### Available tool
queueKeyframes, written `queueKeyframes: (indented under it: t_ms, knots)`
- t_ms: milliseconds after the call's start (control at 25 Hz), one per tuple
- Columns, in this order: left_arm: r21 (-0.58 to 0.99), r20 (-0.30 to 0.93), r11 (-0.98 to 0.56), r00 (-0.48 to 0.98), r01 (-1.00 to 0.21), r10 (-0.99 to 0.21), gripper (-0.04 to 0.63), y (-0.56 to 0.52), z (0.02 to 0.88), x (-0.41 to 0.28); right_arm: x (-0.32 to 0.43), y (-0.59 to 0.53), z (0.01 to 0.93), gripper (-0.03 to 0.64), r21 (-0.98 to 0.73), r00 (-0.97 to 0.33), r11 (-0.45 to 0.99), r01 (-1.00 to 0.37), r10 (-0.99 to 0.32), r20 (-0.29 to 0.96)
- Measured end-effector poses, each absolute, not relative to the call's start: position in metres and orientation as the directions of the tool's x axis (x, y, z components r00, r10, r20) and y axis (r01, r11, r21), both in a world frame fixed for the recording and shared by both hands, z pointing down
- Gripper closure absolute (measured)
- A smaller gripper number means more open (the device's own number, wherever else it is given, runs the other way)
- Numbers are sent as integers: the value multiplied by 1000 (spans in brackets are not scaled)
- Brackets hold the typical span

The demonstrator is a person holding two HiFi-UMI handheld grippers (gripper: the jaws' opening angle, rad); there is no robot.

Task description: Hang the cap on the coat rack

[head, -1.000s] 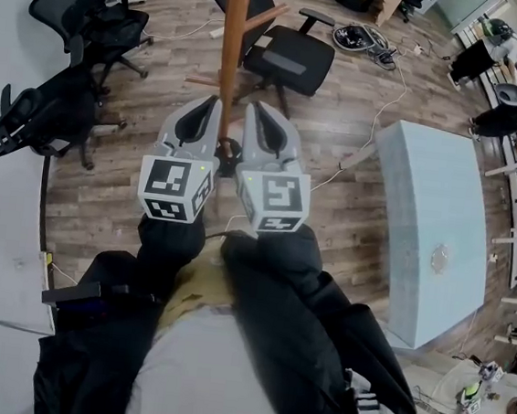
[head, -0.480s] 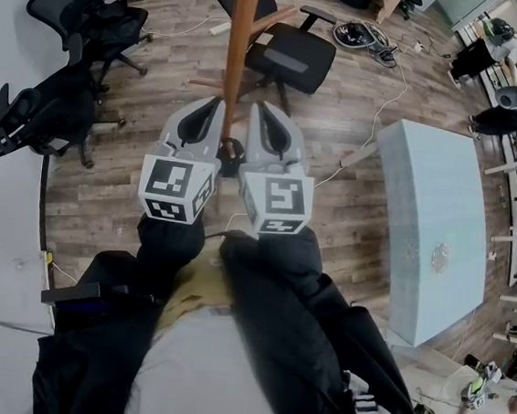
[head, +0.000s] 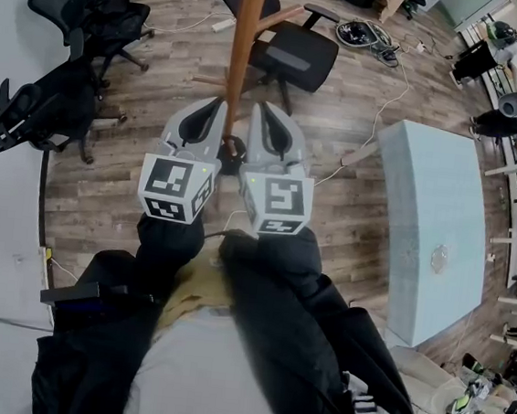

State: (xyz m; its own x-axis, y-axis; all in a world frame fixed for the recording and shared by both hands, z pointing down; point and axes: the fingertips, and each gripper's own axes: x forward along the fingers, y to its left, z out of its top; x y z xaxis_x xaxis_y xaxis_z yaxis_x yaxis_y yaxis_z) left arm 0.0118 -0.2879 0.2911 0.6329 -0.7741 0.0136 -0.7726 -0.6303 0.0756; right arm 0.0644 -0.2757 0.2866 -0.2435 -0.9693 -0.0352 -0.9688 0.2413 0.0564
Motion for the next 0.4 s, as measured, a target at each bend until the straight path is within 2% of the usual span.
queueKeyframes:
  t_ms: [400]
  knots:
    - [89,34,-631,635,-771,-772,597,-291,298,13,63,-279,289,626,66,-253,251,-966,-967,-28]
